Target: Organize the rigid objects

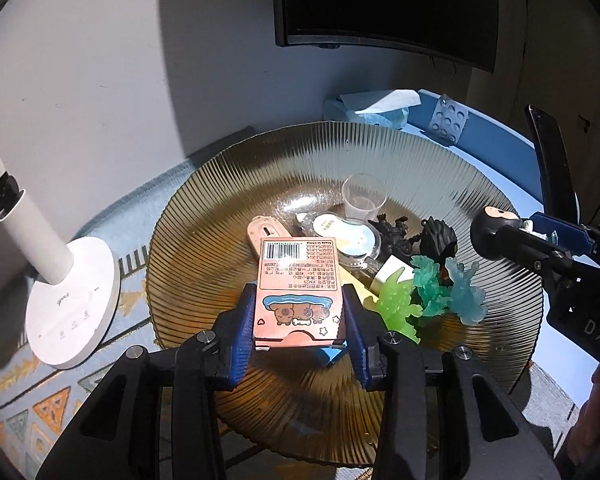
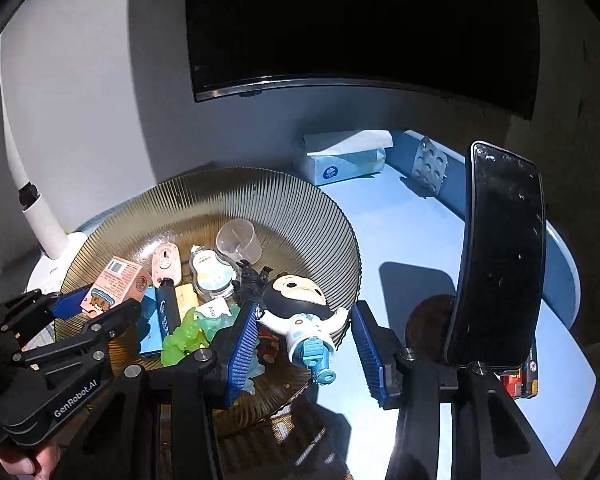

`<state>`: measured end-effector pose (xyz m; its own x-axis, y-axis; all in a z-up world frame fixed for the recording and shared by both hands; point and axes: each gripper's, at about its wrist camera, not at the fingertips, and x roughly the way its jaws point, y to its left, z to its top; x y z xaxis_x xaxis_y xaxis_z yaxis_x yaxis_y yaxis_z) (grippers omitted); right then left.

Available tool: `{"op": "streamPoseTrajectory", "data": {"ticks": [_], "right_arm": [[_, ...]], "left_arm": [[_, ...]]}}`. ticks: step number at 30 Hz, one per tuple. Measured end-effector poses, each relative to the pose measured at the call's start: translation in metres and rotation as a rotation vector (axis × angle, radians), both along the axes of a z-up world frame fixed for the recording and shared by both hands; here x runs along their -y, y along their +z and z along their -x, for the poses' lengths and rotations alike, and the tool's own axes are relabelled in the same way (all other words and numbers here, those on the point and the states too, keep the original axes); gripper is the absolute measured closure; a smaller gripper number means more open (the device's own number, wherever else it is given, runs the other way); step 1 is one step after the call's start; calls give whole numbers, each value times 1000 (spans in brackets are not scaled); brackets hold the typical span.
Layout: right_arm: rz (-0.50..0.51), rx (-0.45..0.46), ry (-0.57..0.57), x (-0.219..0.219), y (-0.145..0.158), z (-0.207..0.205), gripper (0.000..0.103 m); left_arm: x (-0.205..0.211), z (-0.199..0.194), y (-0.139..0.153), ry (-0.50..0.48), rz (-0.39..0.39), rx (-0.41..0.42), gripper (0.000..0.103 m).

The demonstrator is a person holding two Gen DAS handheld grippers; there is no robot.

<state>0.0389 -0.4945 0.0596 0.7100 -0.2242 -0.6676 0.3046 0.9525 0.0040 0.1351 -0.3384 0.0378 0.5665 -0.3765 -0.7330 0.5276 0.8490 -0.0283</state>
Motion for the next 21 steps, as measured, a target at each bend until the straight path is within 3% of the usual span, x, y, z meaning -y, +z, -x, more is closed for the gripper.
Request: {"op": "streamPoseTrajectory", "data": {"ticks": [2,4,5,6,10,17,21], "right_arm": [[-3,-4,4,0,0,-1,56],[11,8,11,-4,5,2,46],[21,23,5,-7,9,5,34],[35,50,10,-11,15,10,31],[99,87,28,-29,36,23,31],[59,153,123,-70,70,55,31],[45,185,185,-102,86,79,31]], "left_arm": [[-3,-1,2,-1,18,-15,45],[-9,2,11,18,35,1,31],[-15,5,17,25,45,22,31],[-18,8,23,27,50,35,31],[-42,23,51,47,87,73,31],[-110,67,97,123,167,128,31],[-165,101,123,222,211,164,31]]}}
